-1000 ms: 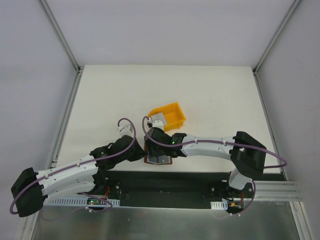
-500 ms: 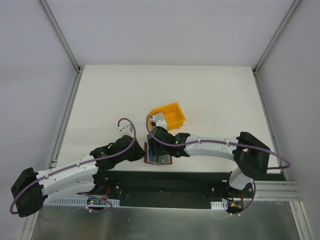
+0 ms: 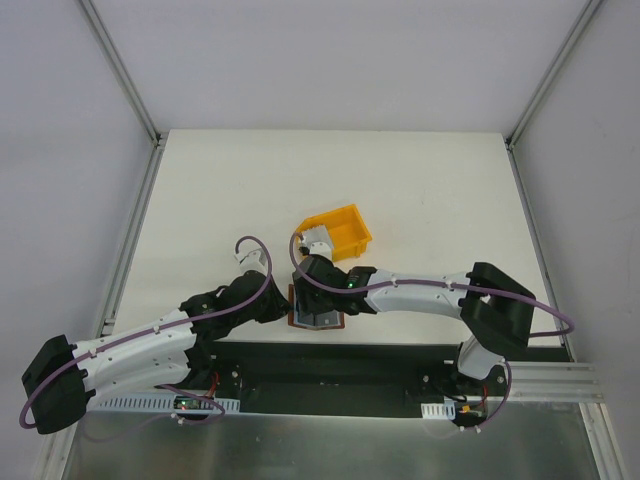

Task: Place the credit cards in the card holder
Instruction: Turn over the card slot in the card holder.

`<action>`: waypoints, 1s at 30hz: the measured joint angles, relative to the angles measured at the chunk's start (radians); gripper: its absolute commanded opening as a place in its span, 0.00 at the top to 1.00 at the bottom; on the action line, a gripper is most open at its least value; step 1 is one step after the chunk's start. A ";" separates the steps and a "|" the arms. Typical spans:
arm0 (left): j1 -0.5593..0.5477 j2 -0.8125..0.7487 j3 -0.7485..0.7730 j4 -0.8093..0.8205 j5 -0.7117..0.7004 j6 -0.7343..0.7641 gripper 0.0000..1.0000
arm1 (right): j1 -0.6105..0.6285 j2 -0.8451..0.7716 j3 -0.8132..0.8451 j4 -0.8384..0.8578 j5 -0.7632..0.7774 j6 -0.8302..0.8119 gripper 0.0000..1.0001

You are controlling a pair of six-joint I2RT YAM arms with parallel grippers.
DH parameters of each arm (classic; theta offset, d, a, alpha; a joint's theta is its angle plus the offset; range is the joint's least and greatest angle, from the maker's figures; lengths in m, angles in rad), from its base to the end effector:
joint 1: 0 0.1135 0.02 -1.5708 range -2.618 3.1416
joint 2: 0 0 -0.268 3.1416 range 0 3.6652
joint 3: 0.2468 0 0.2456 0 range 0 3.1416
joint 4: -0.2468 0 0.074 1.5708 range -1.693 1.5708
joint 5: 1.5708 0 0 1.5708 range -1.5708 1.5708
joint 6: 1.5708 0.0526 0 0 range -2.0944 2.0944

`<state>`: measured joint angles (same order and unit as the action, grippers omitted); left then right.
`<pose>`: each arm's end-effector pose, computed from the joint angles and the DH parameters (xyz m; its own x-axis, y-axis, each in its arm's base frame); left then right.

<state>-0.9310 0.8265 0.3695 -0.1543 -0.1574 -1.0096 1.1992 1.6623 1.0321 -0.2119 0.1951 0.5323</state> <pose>0.1151 -0.1409 0.1871 -0.7883 -0.3413 -0.5120 0.0908 0.7584 -0.6454 0.1387 0.3279 0.1948 -0.6735 -0.3571 -0.6472 -0.6097 0.7634 0.2133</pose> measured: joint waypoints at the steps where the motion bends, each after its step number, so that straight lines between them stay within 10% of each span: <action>1: 0.000 0.000 0.000 0.000 0.000 0.000 1.00 | 0.000 0.000 0.000 0.001 -0.002 0.000 0.47; 30: 0.000 0.013 0.000 -0.011 -0.004 0.002 1.00 | 0.010 0.065 0.081 -0.074 0.017 0.000 0.38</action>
<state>-0.9306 0.8394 0.3695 -0.1650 -0.1612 -1.0080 1.2087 1.7275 1.1130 -0.2855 0.2123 0.5320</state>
